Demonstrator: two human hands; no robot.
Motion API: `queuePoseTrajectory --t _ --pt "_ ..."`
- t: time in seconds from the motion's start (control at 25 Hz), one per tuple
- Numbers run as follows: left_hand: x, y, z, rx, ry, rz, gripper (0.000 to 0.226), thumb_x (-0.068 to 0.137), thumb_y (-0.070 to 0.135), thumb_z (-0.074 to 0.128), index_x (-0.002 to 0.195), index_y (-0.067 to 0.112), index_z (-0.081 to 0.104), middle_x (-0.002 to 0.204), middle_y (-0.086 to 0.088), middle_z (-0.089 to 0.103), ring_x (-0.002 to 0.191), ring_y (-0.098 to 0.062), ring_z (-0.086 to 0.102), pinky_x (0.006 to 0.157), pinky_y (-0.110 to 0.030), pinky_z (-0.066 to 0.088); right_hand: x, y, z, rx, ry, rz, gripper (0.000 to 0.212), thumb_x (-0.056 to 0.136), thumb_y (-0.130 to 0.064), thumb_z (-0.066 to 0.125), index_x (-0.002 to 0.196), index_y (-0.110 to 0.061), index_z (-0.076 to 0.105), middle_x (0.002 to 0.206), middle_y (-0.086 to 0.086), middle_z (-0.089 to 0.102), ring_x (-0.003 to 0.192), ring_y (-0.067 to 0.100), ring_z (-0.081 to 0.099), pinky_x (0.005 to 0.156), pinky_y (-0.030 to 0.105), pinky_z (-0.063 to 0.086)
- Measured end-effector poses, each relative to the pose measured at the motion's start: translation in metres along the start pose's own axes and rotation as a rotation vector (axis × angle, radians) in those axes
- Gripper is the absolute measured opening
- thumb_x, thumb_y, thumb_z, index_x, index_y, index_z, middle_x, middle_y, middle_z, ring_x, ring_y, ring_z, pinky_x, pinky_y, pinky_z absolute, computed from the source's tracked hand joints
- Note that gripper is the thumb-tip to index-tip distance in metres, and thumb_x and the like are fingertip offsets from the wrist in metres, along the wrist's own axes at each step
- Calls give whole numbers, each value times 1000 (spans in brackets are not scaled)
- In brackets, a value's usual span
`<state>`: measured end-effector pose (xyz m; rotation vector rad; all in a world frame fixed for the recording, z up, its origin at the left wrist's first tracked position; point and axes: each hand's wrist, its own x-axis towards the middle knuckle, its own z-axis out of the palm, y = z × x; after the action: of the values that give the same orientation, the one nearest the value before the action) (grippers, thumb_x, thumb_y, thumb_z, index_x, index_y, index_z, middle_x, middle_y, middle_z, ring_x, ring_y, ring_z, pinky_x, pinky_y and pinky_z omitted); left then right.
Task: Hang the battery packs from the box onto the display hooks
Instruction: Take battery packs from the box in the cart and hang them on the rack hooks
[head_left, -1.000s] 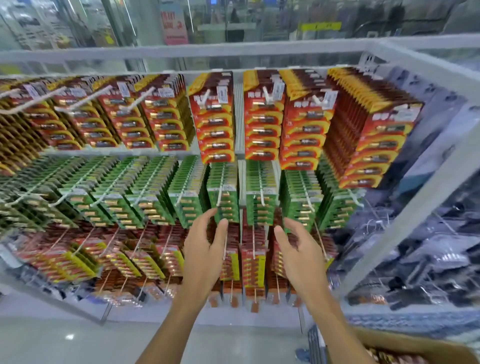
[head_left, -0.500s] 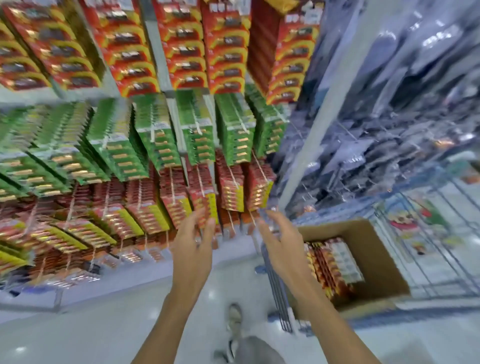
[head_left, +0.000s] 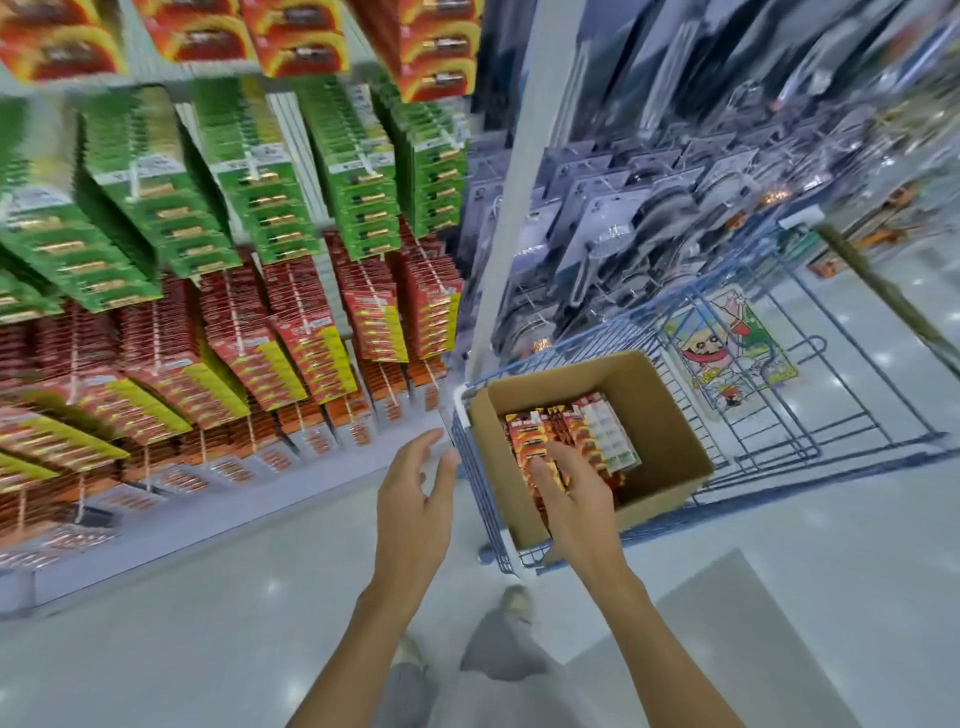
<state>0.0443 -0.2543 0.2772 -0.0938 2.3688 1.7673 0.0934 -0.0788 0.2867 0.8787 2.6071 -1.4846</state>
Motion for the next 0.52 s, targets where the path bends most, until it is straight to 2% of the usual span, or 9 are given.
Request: queuePoseTrajectory --t 0.08,0.2,0.36,0.44,0.52 --pt "-1 -1 23 18 -9 -23 37 101 44 53 134 30 61 133 16 60 125 -9 56 107 -34 48 9 22 -11 -6 -2 38 32 104 -42 56 132 -29 60 124 -15 62 120 10 57 104 33 48" --pt "0 -2 70 62 -31 -56 36 102 42 54 134 27 61 134 11 62 123 -10 58 102 -31 50 33 59 -35 -17 -29 75 44 103 -50 53 139 -25 58 133 -9 63 123 13 57 107 43 50" --pt "3 4 140 68 -35 -139 32 104 40 53 133 31 59 129 15 63 117 -1 60 86 -5 45 74 100 -72 -23 -110 107 50 102 -51 53 144 -23 54 142 -5 60 129 14 55 112 41 46" --pt "5 6 171 101 -24 -162 32 104 37 54 135 28 59 126 16 62 113 3 60 81 -2 46 94 116 -86 -43 -159 109 52 102 -52 53 146 -24 53 144 -7 58 131 13 53 114 41 45" --pt "10 -1 198 149 -8 -196 33 105 38 53 135 26 59 127 13 63 111 -1 62 83 -4 48 118 134 -97 -74 -204 111 49 103 -48 53 146 -24 53 143 -7 59 131 14 54 113 40 45"
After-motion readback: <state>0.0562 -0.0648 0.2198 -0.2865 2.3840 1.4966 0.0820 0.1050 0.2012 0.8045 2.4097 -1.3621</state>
